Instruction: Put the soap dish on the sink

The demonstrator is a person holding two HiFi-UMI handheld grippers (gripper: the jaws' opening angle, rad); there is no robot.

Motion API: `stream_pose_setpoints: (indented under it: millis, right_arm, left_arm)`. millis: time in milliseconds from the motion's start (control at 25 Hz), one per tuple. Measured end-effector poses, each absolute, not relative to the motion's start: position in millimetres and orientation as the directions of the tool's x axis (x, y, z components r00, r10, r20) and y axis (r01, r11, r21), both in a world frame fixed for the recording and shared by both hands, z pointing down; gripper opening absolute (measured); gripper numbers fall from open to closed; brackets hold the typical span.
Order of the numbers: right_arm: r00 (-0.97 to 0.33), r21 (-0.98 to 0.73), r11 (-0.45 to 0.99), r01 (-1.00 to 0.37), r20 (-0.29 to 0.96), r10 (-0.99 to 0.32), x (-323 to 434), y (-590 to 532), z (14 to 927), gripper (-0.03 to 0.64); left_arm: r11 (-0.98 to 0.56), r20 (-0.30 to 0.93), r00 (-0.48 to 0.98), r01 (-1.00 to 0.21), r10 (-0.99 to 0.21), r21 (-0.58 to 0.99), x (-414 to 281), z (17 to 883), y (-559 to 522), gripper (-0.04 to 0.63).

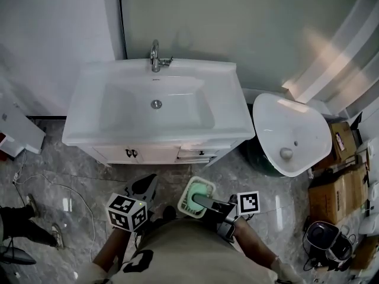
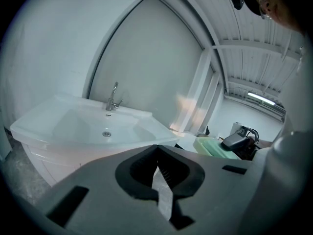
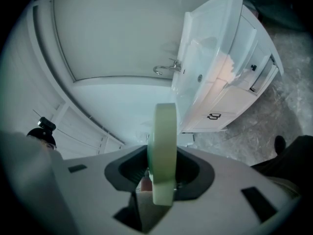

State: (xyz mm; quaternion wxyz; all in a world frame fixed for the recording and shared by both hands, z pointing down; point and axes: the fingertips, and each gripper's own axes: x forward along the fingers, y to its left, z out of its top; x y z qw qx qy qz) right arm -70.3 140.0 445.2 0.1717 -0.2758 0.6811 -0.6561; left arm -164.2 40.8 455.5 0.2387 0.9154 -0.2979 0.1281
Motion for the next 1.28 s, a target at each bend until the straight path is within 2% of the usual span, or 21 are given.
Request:
stream_pose_setpoints:
  millis: [560, 960, 1280]
  right_arm:
    - [-0.818, -0.985, -0.018, -0.17, 0.152, -0.555, -81, 115, 450, 0.147]
    - [-0.84, -0.987, -0.012, -0.161, 0.143, -0.524, -62, 91, 455, 0.147]
    - [-0.839, -0.993, -0.009, -0.12, 0.106, -0.534, -24, 67, 454, 0.147]
  left_arm:
    - [-0.65, 0.389, 0.761, -0.647, -0.519, 0.399, -185, 471, 22, 0.018]
    - [-0.631, 0.404, 0.74, -0.671, -0.538, 0.39, -163, 469, 4, 0.018]
    - [-0.643, 0.418, 0.735, -0.674, -0.533, 0.365, -120, 463, -19, 0.018]
